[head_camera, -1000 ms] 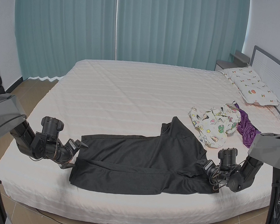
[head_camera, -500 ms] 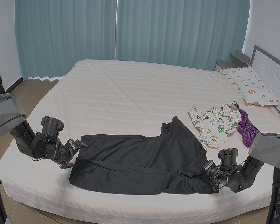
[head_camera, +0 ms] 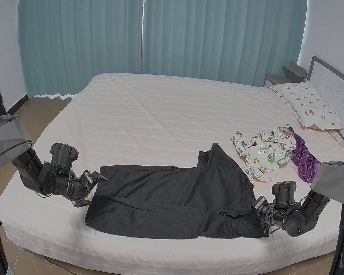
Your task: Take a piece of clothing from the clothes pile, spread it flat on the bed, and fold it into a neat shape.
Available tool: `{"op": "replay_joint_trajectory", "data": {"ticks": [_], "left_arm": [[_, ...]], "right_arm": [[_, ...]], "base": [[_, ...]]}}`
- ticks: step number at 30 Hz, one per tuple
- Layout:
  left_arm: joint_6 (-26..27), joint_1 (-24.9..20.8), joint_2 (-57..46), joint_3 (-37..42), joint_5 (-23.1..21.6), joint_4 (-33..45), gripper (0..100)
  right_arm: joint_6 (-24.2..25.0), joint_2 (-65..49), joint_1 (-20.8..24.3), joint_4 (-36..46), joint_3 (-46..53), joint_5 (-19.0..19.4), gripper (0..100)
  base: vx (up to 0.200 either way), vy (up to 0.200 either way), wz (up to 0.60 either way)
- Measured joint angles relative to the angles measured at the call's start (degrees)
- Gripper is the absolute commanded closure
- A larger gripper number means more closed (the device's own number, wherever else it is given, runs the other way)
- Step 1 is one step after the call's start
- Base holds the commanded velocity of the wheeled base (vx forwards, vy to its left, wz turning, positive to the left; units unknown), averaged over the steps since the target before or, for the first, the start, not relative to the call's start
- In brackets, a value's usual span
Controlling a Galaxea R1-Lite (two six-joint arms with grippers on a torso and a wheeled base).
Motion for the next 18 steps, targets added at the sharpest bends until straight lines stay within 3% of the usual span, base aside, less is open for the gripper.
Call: {"op": "replay_joint_trajectory", "data": {"ticks": [12,18], "left_arm": [[0.0,0.0,0.0,-0.1,0.0,0.0,0],[0.0,0.0,0.0,-0.1,0.0,0.0,0]], "right_arm": [[5.1,0.5,1.7,-0.1,-1.8,0.1,0],[5.0,2.2,2.6,-1.9,-2.6,-3.4,0]], "base": [[0.000,0.000,0.00],[0.000,0.000,0.00]]}}
